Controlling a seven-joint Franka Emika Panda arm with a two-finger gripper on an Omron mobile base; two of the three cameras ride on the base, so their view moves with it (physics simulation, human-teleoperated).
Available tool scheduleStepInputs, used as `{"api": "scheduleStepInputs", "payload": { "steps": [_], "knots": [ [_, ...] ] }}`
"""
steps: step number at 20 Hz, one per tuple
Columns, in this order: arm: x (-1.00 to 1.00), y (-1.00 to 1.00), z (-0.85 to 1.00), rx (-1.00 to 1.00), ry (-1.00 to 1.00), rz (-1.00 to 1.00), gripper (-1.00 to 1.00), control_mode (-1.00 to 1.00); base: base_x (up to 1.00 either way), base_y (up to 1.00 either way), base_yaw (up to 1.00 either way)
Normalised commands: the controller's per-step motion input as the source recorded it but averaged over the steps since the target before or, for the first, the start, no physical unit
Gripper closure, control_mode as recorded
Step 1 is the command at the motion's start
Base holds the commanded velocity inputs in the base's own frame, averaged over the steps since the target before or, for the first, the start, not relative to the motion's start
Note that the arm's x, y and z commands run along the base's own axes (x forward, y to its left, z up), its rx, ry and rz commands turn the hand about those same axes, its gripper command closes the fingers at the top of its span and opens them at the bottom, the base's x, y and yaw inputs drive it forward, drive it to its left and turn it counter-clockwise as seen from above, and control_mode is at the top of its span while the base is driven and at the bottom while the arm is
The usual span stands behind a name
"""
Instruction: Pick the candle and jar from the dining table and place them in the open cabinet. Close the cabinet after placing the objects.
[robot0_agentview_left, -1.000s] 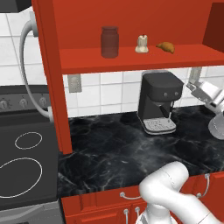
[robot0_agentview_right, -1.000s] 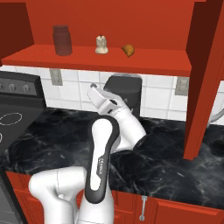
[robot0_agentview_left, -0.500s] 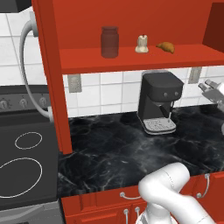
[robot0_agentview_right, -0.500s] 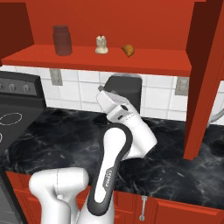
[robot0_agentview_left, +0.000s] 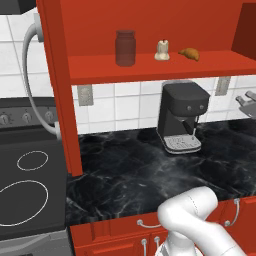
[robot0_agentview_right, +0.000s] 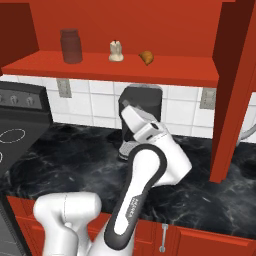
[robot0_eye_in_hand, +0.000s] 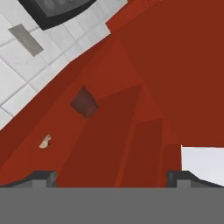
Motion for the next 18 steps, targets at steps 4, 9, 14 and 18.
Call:
{"api": "scheduleStepInputs", "payload": {
  "steps": [4,9,14,18],
  "knots": [
    [0.01,-0.18,-0.19,0.02,-0.09,0.07,-1.00,-1.00,0.00,0.00,0.00],
    [0.12,-0.17,-0.18,0.05,-0.02,0.12,-1.00,-1.00,0.00,0.00,0.00],
    [0.22,-0.26,-0.08,0.08,0.00,0.09,-1.00,-1.00,0.00,0.00,0.00],
    [0.09,-0.37,0.00,0.06,0.00,0.04,-1.00,-1.00,0.00,0.00,0.00]
  ]
}}
